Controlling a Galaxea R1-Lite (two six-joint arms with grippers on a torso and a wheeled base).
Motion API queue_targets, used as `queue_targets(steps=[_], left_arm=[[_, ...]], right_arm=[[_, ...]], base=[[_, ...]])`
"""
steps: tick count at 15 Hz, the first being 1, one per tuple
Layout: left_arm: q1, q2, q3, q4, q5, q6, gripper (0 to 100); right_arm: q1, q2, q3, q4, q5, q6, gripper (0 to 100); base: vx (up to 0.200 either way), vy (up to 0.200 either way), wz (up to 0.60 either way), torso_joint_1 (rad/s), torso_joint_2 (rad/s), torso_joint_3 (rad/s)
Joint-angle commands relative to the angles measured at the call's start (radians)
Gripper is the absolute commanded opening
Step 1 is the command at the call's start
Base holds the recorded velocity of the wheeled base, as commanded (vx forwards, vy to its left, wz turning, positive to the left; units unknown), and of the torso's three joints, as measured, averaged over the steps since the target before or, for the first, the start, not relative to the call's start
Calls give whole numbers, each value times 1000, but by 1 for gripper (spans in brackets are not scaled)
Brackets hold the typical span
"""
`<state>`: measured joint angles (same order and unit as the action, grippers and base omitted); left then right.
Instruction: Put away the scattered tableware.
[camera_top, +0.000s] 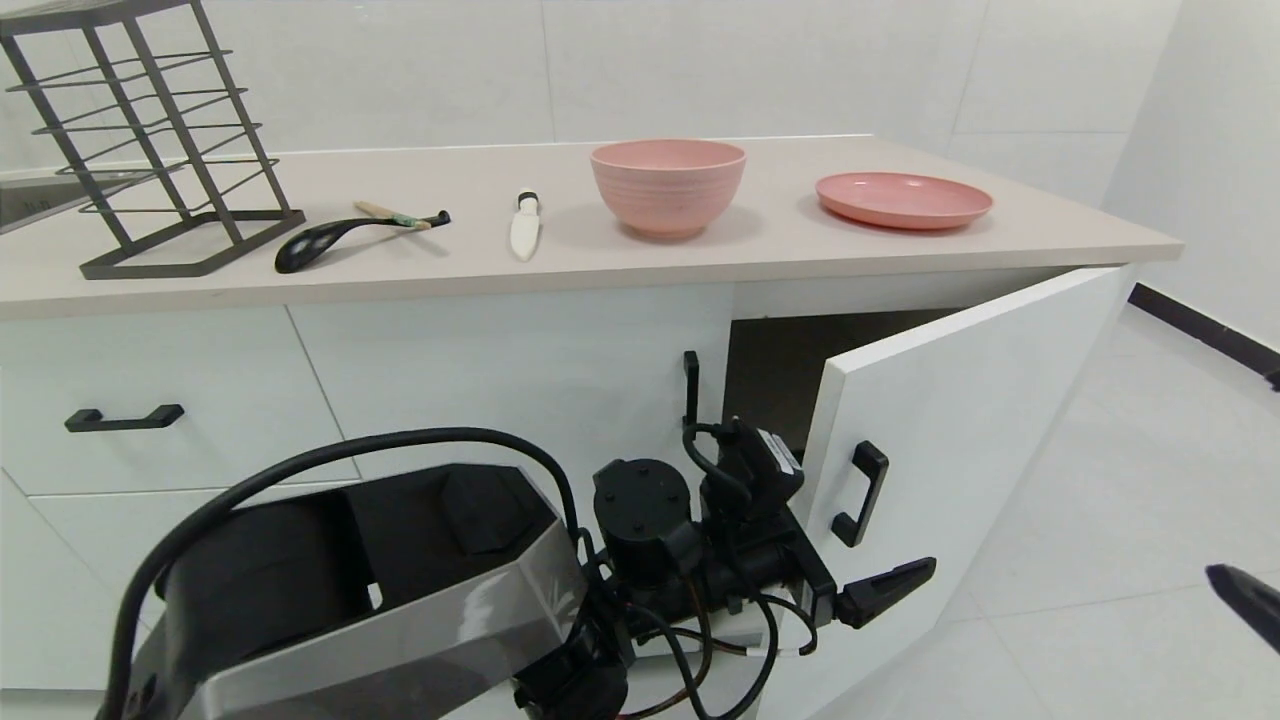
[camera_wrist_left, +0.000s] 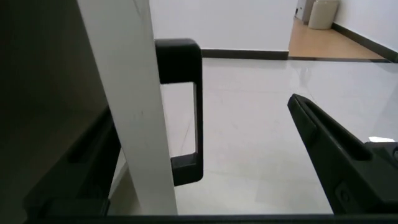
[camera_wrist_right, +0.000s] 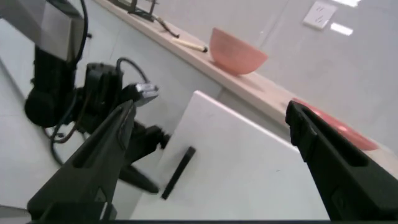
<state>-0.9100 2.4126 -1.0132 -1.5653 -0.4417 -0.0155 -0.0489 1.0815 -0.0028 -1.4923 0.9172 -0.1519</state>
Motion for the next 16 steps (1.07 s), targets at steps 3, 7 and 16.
queue_targets(steps=[3,7,16], left_arm=[[-33,20,7,-5,3,0,100],[-58,14,10,-5,3,2,100],[-178,-9,18,-5,3,2,100]], right_arm=[[-45,-123,0,4,0,-20,100],[-54,-175,1,69,0,-21,100],[-55,-249,-14,69,0,-24,100]], base=[[0,0,0,0,0,0],[0,0,0,0,0,0],[0,0,0,0,0,0]])
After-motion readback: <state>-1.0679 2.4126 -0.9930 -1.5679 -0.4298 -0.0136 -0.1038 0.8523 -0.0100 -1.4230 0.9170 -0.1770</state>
